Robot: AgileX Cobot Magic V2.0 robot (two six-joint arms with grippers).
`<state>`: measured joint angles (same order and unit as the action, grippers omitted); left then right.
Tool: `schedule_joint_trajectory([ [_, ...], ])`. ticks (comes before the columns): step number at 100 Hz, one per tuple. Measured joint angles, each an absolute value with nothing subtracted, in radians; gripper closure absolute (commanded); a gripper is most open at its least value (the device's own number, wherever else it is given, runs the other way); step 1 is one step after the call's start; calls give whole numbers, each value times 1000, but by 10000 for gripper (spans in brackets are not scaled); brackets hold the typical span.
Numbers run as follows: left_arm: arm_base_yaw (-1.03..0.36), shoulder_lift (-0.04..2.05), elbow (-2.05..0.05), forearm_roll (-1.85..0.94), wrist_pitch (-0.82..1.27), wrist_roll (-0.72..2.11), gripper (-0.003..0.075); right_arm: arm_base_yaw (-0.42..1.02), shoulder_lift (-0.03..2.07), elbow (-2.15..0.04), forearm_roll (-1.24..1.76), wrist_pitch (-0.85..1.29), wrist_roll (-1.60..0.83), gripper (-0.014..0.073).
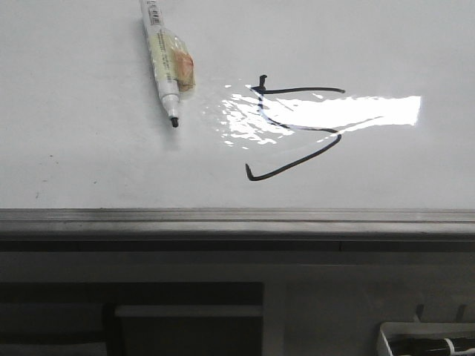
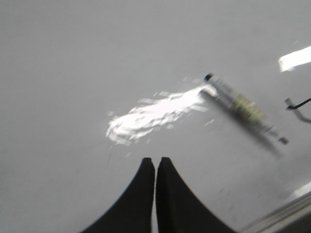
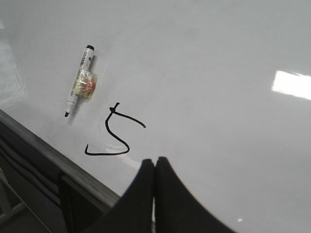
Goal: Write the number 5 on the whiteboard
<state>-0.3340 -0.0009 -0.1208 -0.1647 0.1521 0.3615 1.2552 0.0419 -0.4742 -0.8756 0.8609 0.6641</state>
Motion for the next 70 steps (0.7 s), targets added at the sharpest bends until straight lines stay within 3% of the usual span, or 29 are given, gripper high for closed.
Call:
schedule_joint_trajectory([
  [23,-121,-5,-28,-64,358,65,741,1255,41,-472,-876,861,664,656],
  [70,-105,-5,-2,-77,361,12,741,1255,39,-472,-876,861,664,656],
])
